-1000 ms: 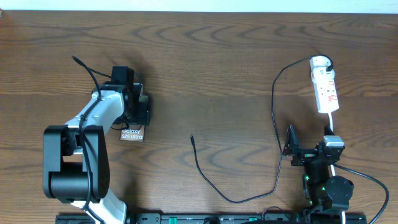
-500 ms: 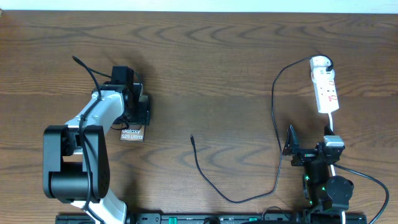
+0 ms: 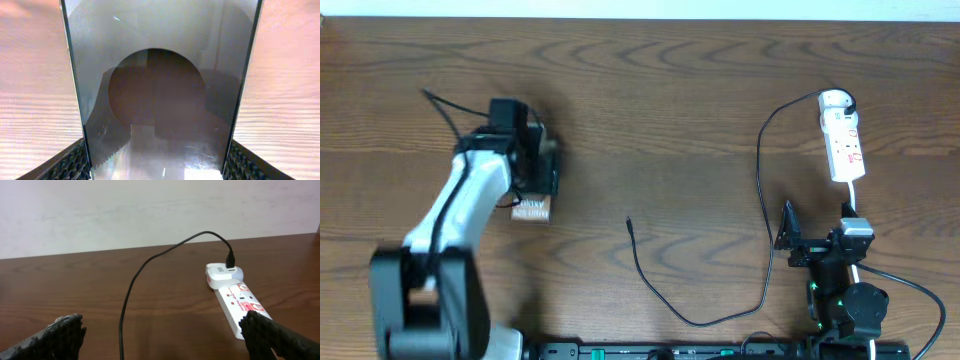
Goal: Plug charger to phone and switch on socket
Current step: 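Lift the phone with the left gripper and tilt it upright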
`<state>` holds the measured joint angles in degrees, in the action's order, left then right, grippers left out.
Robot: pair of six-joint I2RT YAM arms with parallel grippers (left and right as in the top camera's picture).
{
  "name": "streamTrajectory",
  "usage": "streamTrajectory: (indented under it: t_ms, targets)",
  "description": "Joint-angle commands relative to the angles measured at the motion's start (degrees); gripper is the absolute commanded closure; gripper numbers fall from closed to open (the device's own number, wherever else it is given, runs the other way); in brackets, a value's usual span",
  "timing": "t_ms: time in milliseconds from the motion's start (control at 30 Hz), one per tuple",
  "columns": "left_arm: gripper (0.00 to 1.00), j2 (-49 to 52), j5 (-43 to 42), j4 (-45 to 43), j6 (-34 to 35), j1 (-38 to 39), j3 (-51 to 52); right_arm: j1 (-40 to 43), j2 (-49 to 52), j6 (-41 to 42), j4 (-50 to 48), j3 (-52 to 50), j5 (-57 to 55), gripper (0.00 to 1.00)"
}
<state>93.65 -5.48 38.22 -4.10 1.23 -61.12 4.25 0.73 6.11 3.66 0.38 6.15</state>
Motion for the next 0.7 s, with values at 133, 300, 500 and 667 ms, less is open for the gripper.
streamTrajectory:
  t_ms: [133, 300, 500, 667]
  targets:
    - [0.93, -15.5, -3.9, 1.7, 7.6, -0.1, -3.0, -0.3, -0.2, 0.7, 0.3, 0.0, 0.0, 0.01]
    - [0.92, -20.5, -10.2, 3.0, 15.1, -0.1, -3.0, -0.3, -0.2, 0.7, 0.3, 0.0, 0.0, 0.01]
    - [0.93, -21.0, -23.6, 2.4, 31.1, -0.2, -3.0, -0.3, -0.2, 0.7, 0.3, 0.0, 0.0, 0.01]
    - [0.93, -21.0, -42.0, -2.3, 50.0, -1.5, -3.0, -0.3, -0.2, 0.7, 0.3, 0.0, 0.0, 0.01]
